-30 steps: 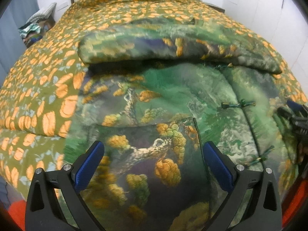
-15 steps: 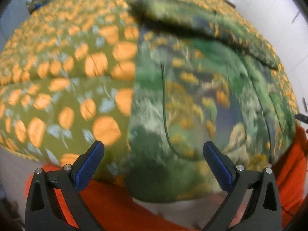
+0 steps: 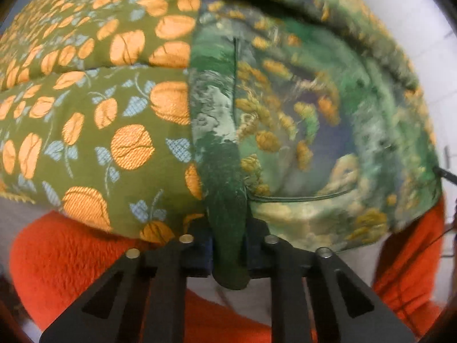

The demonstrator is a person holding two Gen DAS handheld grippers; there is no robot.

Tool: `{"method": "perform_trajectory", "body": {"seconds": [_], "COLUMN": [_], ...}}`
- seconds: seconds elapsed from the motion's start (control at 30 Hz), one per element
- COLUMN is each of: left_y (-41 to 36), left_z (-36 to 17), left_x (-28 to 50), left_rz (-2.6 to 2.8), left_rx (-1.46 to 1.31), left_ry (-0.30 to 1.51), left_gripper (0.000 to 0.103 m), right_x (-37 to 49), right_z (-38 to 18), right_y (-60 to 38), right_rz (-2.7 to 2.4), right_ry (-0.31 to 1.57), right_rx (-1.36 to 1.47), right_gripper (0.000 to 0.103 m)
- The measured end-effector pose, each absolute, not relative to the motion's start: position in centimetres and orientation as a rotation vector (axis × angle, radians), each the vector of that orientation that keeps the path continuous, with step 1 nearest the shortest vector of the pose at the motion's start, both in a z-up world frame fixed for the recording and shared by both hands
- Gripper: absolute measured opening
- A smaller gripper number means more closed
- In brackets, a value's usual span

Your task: Fold large clothes

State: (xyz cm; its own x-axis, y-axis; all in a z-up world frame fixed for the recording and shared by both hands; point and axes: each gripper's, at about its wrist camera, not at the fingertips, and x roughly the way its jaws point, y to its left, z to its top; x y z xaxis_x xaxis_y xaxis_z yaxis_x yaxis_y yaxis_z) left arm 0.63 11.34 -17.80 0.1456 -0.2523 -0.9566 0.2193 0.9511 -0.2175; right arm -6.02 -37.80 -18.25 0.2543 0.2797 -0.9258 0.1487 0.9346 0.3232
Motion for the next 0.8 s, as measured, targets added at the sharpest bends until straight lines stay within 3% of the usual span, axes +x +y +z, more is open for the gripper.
{"method": "perform_trajectory", "body": {"seconds": [0.2,0.37,0.47,0.63,0.7,0.77,0.8], "left_y": [11.7,14.0,14.4,12.9,13.0,13.7,14.1], "left_z": [-11.6,-8.0,-6.1,-6.5,-7.5,-8.6,-9.0], "left_x": [-4.0,-8.2,-7.0,-5.6,-5.6,-5.8,-5.9], "left_rz": [-0.453,-0.493,-0.519,-0.519,-0.508,-0.491,-0.483], "left_rx": [-0.028,-0.122,-0.214,-0.133,-0.138,-0.156,-0.170], "left_ry": [1.304,1.302,1.271,1.279,1.310,1.334,1.342], "left_gripper": [0.012,0.011,0.010,0.010,0.010,0.010,0.010], "right_x": [-8.2,-13.2,-14.2,-12.3,-11.7,-11.9,-11.8], "right_z": [-11.5,-8.2,-6.1,-6.0,-8.3,-10.8,-12.4], "right_y": [-37.6,-37.7,-39.2,-39.8,-39.0,-39.4,-39.4], "right_rz": [0.153,0.217,0.238,0.134,0.104,0.096,0.096], "right_ry": [1.198,1.178,1.091,1.073,1.148,1.237,1.282], "right_rx": [0.434,0.575,0.683,0.546,0.460,0.423,0.402], "right_gripper": [0.011,0.000,0.000,0.005,0.015,0.044,0.071]}}
